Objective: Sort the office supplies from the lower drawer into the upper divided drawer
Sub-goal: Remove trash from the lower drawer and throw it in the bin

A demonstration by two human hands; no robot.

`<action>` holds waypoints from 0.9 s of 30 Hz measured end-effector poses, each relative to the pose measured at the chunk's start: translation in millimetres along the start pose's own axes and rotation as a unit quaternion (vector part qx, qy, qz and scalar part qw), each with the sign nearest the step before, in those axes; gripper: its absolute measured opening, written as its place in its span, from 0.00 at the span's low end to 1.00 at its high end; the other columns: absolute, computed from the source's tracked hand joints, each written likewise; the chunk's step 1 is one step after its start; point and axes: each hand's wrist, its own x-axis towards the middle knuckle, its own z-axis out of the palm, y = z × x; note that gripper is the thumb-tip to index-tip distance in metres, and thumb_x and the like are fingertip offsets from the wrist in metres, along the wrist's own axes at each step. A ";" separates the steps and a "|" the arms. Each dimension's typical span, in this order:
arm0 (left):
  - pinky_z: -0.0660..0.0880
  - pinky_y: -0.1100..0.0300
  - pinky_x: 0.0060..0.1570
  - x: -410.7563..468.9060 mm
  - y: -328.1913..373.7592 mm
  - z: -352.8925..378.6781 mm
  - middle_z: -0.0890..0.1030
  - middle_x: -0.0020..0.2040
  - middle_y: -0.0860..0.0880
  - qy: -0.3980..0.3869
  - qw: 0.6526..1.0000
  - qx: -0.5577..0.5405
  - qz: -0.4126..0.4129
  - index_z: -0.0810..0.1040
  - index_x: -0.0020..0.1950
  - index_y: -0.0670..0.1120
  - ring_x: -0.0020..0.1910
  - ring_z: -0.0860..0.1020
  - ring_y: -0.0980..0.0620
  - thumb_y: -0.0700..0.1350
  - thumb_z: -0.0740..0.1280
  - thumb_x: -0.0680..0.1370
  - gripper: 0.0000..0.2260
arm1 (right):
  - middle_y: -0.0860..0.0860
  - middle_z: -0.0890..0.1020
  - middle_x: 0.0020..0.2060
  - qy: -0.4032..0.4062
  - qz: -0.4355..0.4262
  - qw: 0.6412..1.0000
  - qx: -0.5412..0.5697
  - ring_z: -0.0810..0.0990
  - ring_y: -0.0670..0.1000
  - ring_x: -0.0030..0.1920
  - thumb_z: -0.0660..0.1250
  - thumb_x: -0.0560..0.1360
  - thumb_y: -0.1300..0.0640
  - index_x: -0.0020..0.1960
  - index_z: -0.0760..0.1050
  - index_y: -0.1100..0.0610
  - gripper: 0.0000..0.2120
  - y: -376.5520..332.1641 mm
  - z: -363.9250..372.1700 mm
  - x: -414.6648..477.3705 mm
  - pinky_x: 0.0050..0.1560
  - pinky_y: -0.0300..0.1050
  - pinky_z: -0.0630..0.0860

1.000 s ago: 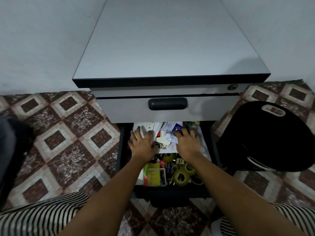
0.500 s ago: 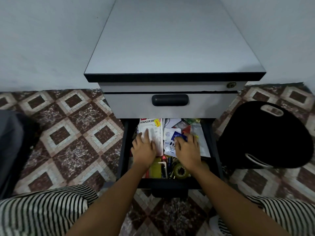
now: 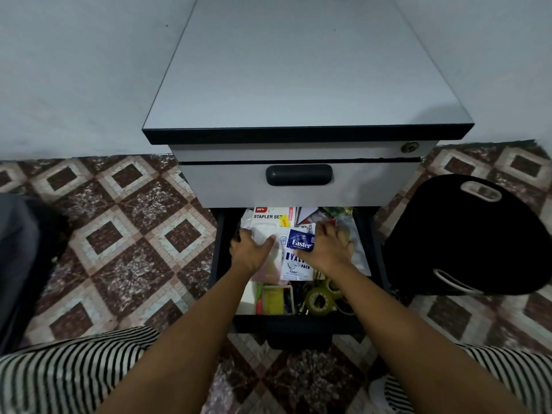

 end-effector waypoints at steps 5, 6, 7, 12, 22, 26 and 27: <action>0.69 0.48 0.63 -0.5 1.7 1.6 0.69 0.67 0.37 0.020 0.992 -0.127 -0.012 0.61 0.69 0.41 0.64 0.71 0.37 0.55 0.58 0.80 0.24 | 0.53 0.62 0.73 0.022 0.005 1.000 -0.017 0.56 0.58 0.72 0.66 0.71 0.38 0.73 0.59 0.54 0.37 -5.9 -6.2 -1.2 0.67 0.56 0.56; 0.69 0.49 0.63 -0.3 2.3 0.7 0.70 0.66 0.37 0.029 0.991 -0.131 -0.018 0.62 0.69 0.41 0.63 0.71 0.38 0.53 0.58 0.80 0.23 | 0.53 0.61 0.73 0.023 0.012 1.000 -0.001 0.56 0.58 0.72 0.67 0.71 0.39 0.73 0.59 0.53 0.37 -7.0 -6.7 -0.6 0.68 0.56 0.56; 0.70 0.49 0.62 0.0 2.3 -1.2 0.70 0.66 0.37 0.037 0.990 -0.136 -0.022 0.62 0.68 0.40 0.62 0.72 0.38 0.52 0.60 0.80 0.22 | 0.54 0.61 0.73 0.023 0.022 0.999 0.026 0.58 0.58 0.72 0.68 0.71 0.41 0.73 0.60 0.53 0.37 -7.5 -4.9 2.7 0.68 0.55 0.57; 0.72 0.51 0.60 3.9 -0.4 -7.5 0.74 0.62 0.39 0.036 0.973 -0.223 -0.051 0.67 0.67 0.35 0.59 0.75 0.40 0.47 0.69 0.76 0.26 | 0.56 0.79 0.55 0.029 0.096 0.956 0.275 0.79 0.57 0.54 0.74 0.68 0.52 0.52 0.74 0.55 0.16 -11.1 3.4 15.8 0.56 0.54 0.76; 0.77 0.46 0.52 -4.8 5.1 -10.3 0.80 0.48 0.37 -0.032 0.930 -0.349 -0.108 0.77 0.53 0.34 0.48 0.80 0.39 0.42 0.76 0.69 0.19 | 0.56 0.81 0.50 0.002 0.131 0.848 0.513 0.81 0.57 0.49 0.72 0.71 0.65 0.53 0.73 0.60 0.13 -1.2 -4.9 5.8 0.47 0.45 0.80; 0.76 0.39 0.55 -5.3 0.8 -7.5 0.81 0.48 0.38 -0.040 0.908 -0.403 -0.107 0.77 0.44 0.38 0.50 0.80 0.37 0.39 0.76 0.69 0.10 | 0.61 0.80 0.53 -0.027 0.152 0.790 0.593 0.80 0.58 0.48 0.68 0.72 0.69 0.54 0.72 0.61 0.13 0.2 -9.6 2.1 0.48 0.54 0.79; 0.75 0.39 0.55 -6.2 0.2 -7.7 0.81 0.47 0.38 -0.044 0.902 -0.414 -0.113 0.77 0.43 0.38 0.50 0.80 0.37 0.39 0.76 0.69 0.10 | 0.61 0.80 0.52 -0.025 0.153 0.786 0.598 0.80 0.57 0.45 0.68 0.73 0.70 0.55 0.72 0.63 0.13 1.4 -11.4 1.3 0.43 0.51 0.80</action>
